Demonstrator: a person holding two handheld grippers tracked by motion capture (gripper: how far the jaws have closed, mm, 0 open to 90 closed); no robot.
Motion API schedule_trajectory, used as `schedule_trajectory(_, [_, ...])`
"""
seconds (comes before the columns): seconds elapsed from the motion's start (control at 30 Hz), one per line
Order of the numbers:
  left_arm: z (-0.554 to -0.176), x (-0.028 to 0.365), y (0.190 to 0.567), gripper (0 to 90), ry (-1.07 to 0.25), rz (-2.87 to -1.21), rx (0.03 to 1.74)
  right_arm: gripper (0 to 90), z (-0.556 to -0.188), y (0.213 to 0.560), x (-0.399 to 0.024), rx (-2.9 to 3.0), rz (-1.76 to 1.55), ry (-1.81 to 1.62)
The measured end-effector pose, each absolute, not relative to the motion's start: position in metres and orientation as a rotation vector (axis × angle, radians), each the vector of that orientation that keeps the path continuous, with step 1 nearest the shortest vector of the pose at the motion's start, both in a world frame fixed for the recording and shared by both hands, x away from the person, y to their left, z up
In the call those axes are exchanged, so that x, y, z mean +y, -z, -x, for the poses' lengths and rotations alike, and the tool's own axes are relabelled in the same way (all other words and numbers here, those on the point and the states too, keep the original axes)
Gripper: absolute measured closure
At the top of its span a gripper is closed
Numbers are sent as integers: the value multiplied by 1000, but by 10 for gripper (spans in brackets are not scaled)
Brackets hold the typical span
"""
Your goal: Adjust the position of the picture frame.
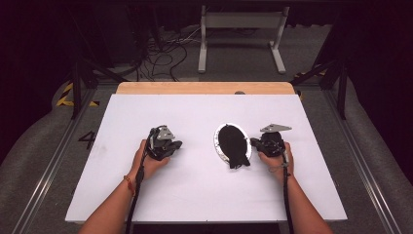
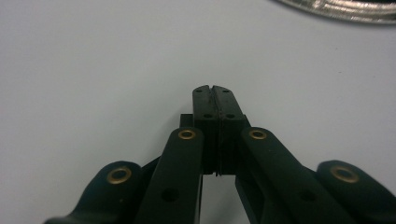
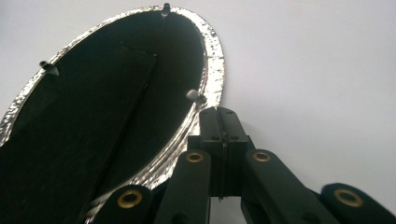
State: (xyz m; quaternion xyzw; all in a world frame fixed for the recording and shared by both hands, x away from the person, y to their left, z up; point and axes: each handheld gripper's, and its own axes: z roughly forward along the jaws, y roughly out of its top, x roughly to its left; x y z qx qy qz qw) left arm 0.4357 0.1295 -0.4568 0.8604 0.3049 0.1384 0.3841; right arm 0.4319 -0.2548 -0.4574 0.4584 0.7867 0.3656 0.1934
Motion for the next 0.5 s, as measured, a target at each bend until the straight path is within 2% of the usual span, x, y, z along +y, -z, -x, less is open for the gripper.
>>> schedule_trajectory(0.5, [-416, 127, 453, 888, -344, -2209, 709, 900, -398, 456, -223, 2320, -1189, -1038])
